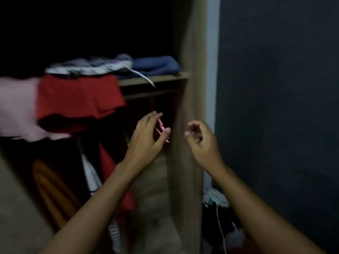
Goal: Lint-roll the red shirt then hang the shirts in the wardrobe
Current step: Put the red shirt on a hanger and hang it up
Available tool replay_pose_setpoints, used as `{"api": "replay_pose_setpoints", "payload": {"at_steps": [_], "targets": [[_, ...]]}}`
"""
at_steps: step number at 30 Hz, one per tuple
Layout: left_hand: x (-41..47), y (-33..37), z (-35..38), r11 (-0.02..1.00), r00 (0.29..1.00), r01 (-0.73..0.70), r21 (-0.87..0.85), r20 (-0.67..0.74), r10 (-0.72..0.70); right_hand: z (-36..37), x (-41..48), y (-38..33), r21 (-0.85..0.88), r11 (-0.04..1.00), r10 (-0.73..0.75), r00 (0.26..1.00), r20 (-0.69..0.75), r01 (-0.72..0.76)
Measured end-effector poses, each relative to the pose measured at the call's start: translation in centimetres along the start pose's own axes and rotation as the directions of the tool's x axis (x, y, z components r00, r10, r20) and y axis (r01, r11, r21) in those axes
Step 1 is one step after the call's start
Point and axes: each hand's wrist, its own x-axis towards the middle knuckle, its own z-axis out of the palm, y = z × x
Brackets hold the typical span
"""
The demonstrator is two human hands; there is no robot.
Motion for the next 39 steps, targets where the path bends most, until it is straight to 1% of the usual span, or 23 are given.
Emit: {"api": "replay_pose_setpoints", "payload": {"at_steps": [2,7,9,12,14,15,17,19,20,22,24,27,30,32,33,36,39], "targets": [[1.9,-1.2,-5.5,0.997,0.996,-0.028,0.076,-0.087,0.034,3.1,3.3,-4.1,0.029,0.993,-0.12,0.991,0.057,0.118],[5.6,-3.4,-15.5,0.969,0.964,-0.04,0.243,-0.248,0.101,8.3,10.1,-11.5,0.046,0.931,-0.364,0.928,0.083,0.362],[6.9,-4.9,-18.0,0.951,0.957,-0.016,0.31,-0.269,0.104,9.7,12.3,-14.0,0.037,0.901,-0.434,0.89,0.138,0.433],[9.1,-7.2,-20.3,0.924,0.974,0.04,0.381,-0.219,0.049,11.9,15.9,-16.0,-0.052,0.868,-0.464,0.844,0.269,0.494],[10.6,-8.3,-21.2,0.905,0.989,0.081,0.417,-0.149,-0.02,13.3,18.3,-16.6,-0.192,0.825,-0.442,0.819,0.366,0.531],[11.5,-8.8,-21.5,0.895,0.992,0.106,0.432,-0.107,-0.066,14.0,19.5,-16.8,-0.272,0.796,-0.406,0.81,0.423,0.541],[13.3,-9.7,-22.1,0.876,0.986,0.158,0.456,-0.021,-0.167,15.0,21.7,-17.0,-0.396,0.737,-0.297,0.789,0.538,0.548],[15.1,-10.6,-22.2,0.86,0.965,0.198,0.471,0.061,-0.255,15.9,24.0,-16.7,-0.46,0.689,-0.195,0.754,0.627,0.56],[16.0,-11.2,-22.2,0.859,0.953,0.209,0.467,0.1,-0.286,16.2,25.0,-16.5,-0.47,0.684,-0.141,0.733,0.665,0.558],[17.4,-11.9,-22.1,0.861,0.929,0.218,0.46,0.173,-0.328,16.6,27.0,-16.2,-0.43,0.731,-0.054,0.674,0.736,0.529],[18.5,-12.6,-22.0,0.853,0.906,0.228,0.47,0.219,-0.363,16.8,28.6,-16.1,-0.378,0.775,-0.029,0.627,0.779,0.506],[19.7,-13.4,-21.6,0.831,0.879,0.265,0.49,0.23,-0.417,17.2,30.6,-15.7,-0.368,0.757,-0.059,0.618,0.784,0.54],[20.2,-14.1,-20.9,0.804,0.85,0.293,0.517,0.244,-0.467,18.2,31.3,-15.3,-0.419,0.713,0.012,0.588,0.809,0.562],[20.5,-14.5,-20.4,0.789,0.861,0.282,0.546,0.218,-0.459,18.8,31.3,-15.1,-0.432,0.684,0.007,0.587,0.809,0.587],[20.6,-14.6,-20.1,0.785,0.877,0.274,0.555,0.191,-0.441,19.0,31.3,-15.0,-0.429,0.678,-0.027,0.604,0.797,0.597],[21.4,-14.4,-19.4,0.776,0.909,0.305,0.552,0.074,-0.409,19.3,31.8,-14.6,-0.402,0.699,-0.173,0.685,0.708,0.592],[22.7,-13.2,-18.9,0.786,0.927,0.324,0.527,-0.012,-0.374,18.5,32.7,-14.4,-0.373,0.75,-0.253,0.758,0.602,0.546]]}}
